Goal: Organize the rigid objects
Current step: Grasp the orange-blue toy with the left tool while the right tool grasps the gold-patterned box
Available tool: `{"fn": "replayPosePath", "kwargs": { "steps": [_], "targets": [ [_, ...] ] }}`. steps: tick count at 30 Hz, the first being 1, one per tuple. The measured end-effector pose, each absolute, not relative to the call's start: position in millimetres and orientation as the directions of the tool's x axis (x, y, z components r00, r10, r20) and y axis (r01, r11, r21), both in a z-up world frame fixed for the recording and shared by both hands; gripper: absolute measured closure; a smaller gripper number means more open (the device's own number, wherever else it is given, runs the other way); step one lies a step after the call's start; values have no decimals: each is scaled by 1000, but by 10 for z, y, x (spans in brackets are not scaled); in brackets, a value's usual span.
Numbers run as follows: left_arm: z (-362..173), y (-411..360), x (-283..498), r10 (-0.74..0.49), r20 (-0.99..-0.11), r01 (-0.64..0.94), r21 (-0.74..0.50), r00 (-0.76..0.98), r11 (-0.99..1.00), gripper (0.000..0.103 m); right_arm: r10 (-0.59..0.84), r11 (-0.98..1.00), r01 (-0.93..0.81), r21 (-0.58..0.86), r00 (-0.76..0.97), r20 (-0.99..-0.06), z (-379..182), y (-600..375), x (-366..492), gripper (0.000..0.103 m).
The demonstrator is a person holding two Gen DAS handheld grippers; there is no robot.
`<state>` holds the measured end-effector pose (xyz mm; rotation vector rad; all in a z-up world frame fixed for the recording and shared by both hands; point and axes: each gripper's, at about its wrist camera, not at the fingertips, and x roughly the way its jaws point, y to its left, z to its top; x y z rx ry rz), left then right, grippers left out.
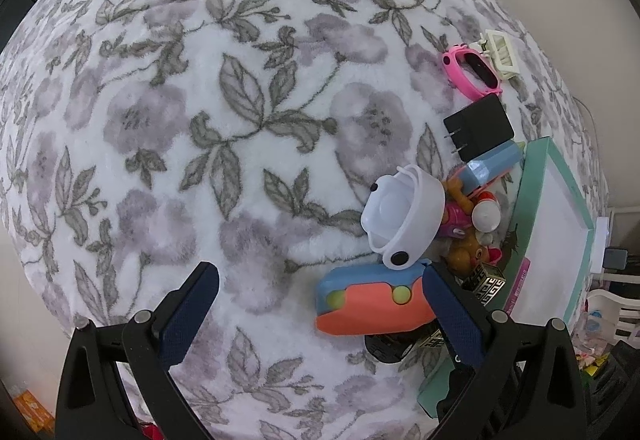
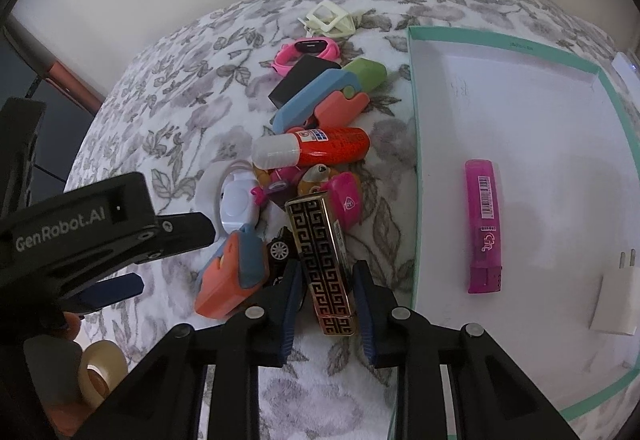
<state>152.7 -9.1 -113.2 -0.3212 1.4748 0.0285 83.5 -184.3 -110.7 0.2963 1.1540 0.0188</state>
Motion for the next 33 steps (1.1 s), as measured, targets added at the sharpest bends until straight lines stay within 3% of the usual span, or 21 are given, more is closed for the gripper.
{"fn": "replayPosePath", "kwargs": {
  "steps": [33],
  "targets": [
    [-1420,-547,1580,-286,-958,-153,-287,34,946,2,207,927,201,316,428,-880,-1026,-2099,725,79]
  ]
}}
